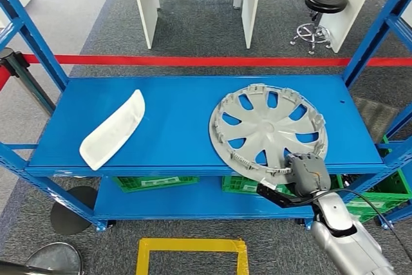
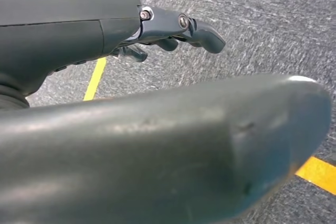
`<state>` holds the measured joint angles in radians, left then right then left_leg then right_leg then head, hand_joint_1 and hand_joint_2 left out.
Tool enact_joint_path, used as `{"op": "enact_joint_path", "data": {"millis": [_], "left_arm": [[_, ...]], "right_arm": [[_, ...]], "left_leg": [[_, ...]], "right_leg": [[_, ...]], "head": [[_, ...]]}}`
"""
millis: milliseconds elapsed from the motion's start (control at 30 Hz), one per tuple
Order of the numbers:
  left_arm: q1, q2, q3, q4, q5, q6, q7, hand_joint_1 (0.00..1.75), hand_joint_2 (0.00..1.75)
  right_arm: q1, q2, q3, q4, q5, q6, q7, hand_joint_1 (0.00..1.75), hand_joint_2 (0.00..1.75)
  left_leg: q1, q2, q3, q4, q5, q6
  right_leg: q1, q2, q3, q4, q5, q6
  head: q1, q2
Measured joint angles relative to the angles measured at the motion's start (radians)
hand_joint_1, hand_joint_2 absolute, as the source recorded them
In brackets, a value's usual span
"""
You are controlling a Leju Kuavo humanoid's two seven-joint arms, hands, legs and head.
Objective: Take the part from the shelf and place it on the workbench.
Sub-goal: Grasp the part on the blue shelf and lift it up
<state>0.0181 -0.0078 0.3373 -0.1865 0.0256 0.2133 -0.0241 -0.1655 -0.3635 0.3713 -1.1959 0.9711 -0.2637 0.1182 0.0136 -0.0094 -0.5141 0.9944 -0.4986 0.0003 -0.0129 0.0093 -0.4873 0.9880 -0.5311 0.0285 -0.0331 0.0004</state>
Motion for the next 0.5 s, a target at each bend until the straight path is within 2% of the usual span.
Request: {"op": "enact_joint_path", "data": {"millis": [233, 367, 433, 500], "left_arm": [[0.000, 0.001, 0.000, 0.000, -0.001, -0.001, -0.005, 0.00, 0.00], [0.001, 0.001, 0.000, 0.000, -0.003, -0.011, -0.006, 0.00, 0.00], [0.001, 0.001, 0.000, 0.000, -0.003, -0.012, -0.006, 0.00, 0.00], [0.002, 0.000, 0.002, 0.000, 0.001, -0.013, -0.025, 0.00, 0.00]], "right_arm": [[-0.006, 0.002, -0.001, 0.014, -0.004, -0.024, -0.006, 1.75, 1.75], [0.008, 0.009, -0.013, 0.017, 0.000, -0.128, -0.034, 1.75, 1.75], [0.011, 0.011, -0.016, 0.017, -0.003, -0.148, -0.041, 1.75, 1.75], [0.064, 0.025, -0.037, -0.054, -0.054, -0.233, -0.110, 1.75, 1.75]], "left_leg": [[0.000, 0.000, 0.001, 0.000, 0.000, 0.000], [0.000, -0.001, 0.000, 0.000, 0.000, 0.000], [0.000, -0.002, 0.000, 0.000, 0.001, 0.000], [0.000, -0.002, -0.002, 0.001, 0.001, 0.001]], "right_leg": [[0.000, -0.001, -0.001, 0.000, 0.000, 0.000], [0.000, -0.003, 0.004, 0.000, 0.000, 0.000], [0.000, -0.003, 0.007, 0.000, 0.000, 0.000], [0.000, -0.003, 0.008, 0.000, 0.001, 0.001]], "head": [[0.000, 0.000], [0.000, 0.000], [0.000, 0.000], [0.000, 0.000]]}}
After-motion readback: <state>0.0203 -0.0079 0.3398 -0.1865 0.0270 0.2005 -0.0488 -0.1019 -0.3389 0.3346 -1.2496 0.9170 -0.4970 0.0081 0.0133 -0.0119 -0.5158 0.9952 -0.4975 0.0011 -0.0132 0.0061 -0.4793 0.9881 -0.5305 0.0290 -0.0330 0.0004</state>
